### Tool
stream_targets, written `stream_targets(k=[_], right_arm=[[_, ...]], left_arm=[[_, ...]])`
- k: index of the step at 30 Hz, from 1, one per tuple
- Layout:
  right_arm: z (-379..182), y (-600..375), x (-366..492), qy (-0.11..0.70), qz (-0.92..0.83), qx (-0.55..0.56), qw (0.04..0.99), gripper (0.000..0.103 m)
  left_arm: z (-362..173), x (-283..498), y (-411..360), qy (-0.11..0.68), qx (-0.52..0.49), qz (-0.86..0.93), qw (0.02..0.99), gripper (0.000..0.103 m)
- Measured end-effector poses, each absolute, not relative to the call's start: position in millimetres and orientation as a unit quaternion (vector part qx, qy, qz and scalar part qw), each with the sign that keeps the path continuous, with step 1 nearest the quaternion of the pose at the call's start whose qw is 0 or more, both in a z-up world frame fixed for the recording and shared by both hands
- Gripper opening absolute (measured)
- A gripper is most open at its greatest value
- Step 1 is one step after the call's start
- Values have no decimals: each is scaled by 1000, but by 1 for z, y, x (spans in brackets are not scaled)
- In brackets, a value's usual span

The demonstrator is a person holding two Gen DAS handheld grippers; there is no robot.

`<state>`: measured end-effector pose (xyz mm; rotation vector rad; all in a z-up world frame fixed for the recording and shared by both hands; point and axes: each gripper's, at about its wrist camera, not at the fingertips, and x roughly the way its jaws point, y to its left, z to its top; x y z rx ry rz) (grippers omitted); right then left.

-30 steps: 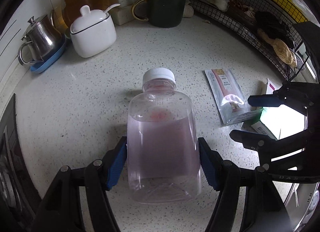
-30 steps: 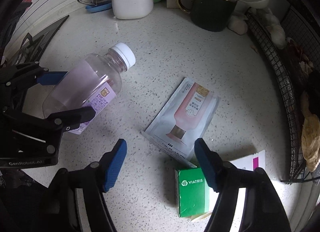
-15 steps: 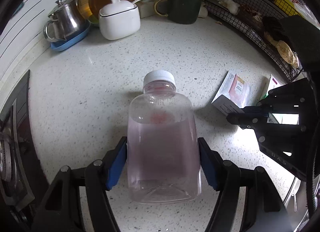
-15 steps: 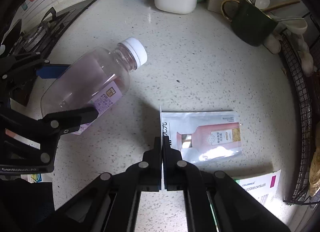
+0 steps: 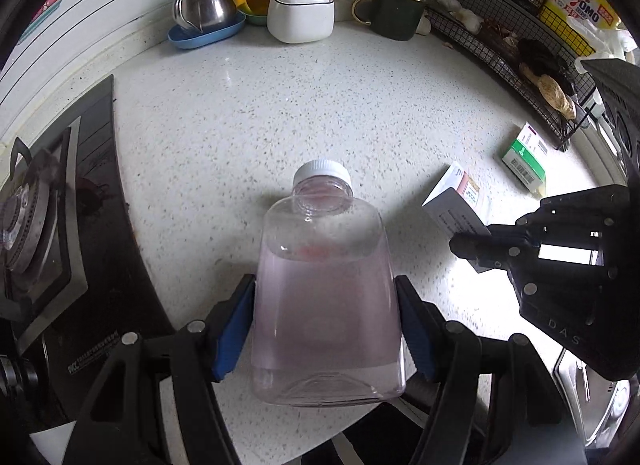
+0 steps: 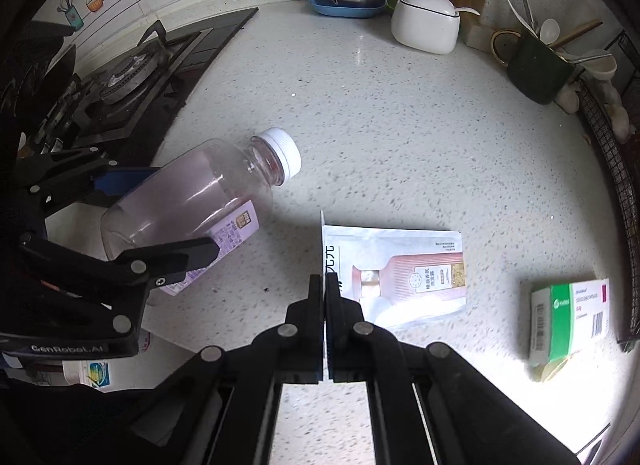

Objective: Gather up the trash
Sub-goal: 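Carry the bottle and mask sachet down to the red bin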

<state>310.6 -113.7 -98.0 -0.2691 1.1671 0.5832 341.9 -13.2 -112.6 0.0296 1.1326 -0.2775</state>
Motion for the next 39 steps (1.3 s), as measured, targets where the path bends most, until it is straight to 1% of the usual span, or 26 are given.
stream_targets(k=[9, 16, 22, 30, 34, 39], right_arm=[[-87, -95, 234, 542, 256, -62, 798, 0], [-76, -78, 176, 537, 251, -58, 803, 0], [-75, -69, 137, 539, 246, -46, 805, 0], [-95, -64, 94, 565, 237, -24, 790, 0], [-109, -65, 86, 580, 228, -13, 782, 0], [-139, -69, 79, 603, 213, 12, 769, 0]], left_arm=[[-101, 276, 9, 512, 38, -148, 845, 65], [-92, 217, 35, 505, 43, -156, 848, 65], [-94, 175, 53, 506, 47, -155, 847, 65], [-117, 129, 65, 529, 39, -160, 833, 65], [-133, 117, 65, 546, 34, -161, 822, 65], [-163, 109, 60, 570, 34, -158, 806, 65]])
